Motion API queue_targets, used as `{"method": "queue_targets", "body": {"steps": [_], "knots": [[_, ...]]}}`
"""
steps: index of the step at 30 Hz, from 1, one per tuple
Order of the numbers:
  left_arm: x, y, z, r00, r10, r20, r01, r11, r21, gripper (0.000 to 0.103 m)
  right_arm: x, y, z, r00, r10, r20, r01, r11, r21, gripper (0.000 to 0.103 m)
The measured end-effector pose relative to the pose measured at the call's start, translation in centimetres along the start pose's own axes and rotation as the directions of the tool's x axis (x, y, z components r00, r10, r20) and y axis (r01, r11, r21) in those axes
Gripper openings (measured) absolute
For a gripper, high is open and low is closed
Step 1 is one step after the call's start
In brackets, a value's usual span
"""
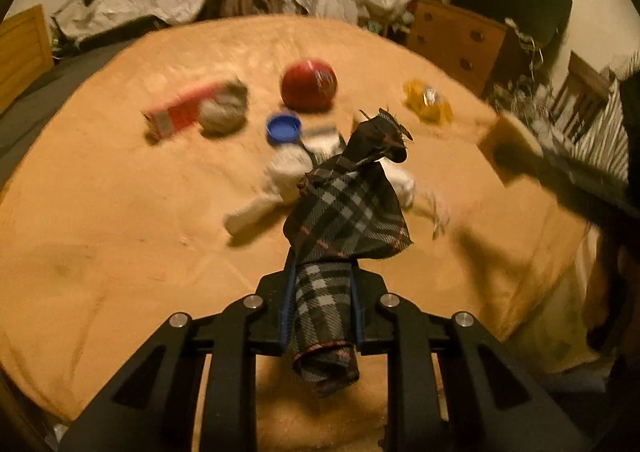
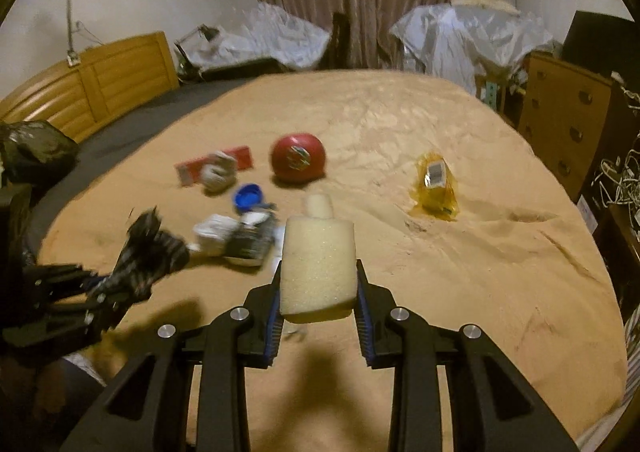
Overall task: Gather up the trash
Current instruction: 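Carry the plaid cloth and sponge to the white bucket and release both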
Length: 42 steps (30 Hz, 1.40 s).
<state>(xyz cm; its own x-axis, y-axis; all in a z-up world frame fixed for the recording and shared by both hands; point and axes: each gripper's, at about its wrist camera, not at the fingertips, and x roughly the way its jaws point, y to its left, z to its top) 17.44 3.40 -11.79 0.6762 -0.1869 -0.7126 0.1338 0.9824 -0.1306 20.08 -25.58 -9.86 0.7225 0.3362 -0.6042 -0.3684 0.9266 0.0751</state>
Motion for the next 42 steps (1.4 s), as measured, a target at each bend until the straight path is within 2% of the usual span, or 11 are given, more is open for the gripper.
{"method": "queue_targets", "body": {"steps": [5, 11, 15, 17, 24, 33, 42], "knots": [[-4.9, -0.4, 0.9, 0.991, 0.063, 0.122, -0.059, 0.997, -0.042, 0.02, -4.6, 2.8, -0.1, 0.995, -0.008, 0.101, 0.007, 1.0, 0.01, 0.032], [-8.9, -2.3, 1.1, 0.956, 0.151, 0.253, -0.14, 0.988, -0.064, 0.02, -9.1, 5.3, 0.0, 0.98, -0.031, 0.195, 0.028, 0.999, 0.016, 0.032], [-10.6, -3.6, 0.9, 0.933, 0.181, 0.311, -0.167, 0.983, -0.071, 0.02, -11.8, 6.5, -0.1, 0.968, -0.056, 0.244, 0.055, 0.998, 0.013, 0.032], [-11.0, -4.1, 1.0, 0.927, 0.188, 0.324, -0.177, 0.982, -0.064, 0.02, -12.8, 7.0, -0.2, 0.965, -0.062, 0.254, 0.061, 0.998, 0.013, 0.032], [-11.8, -5.0, 1.2, 0.925, 0.175, 0.338, -0.167, 0.985, -0.054, 0.02, -15.7, 7.6, -0.8, 0.961, -0.074, 0.267, 0.073, 0.997, 0.012, 0.032], [-12.3, -4.6, 0.8, 0.923, 0.167, 0.346, -0.16, 0.986, -0.048, 0.02, -16.2, 7.6, -1.1, 0.961, -0.073, 0.266, 0.073, 0.997, 0.012, 0.032], [-12.3, -6.4, 1.5, 0.932, 0.126, 0.34, -0.13, 0.991, -0.011, 0.02, -18.1, 6.0, -0.6, 0.958, -0.097, 0.269, 0.093, 0.995, 0.028, 0.032]]}}
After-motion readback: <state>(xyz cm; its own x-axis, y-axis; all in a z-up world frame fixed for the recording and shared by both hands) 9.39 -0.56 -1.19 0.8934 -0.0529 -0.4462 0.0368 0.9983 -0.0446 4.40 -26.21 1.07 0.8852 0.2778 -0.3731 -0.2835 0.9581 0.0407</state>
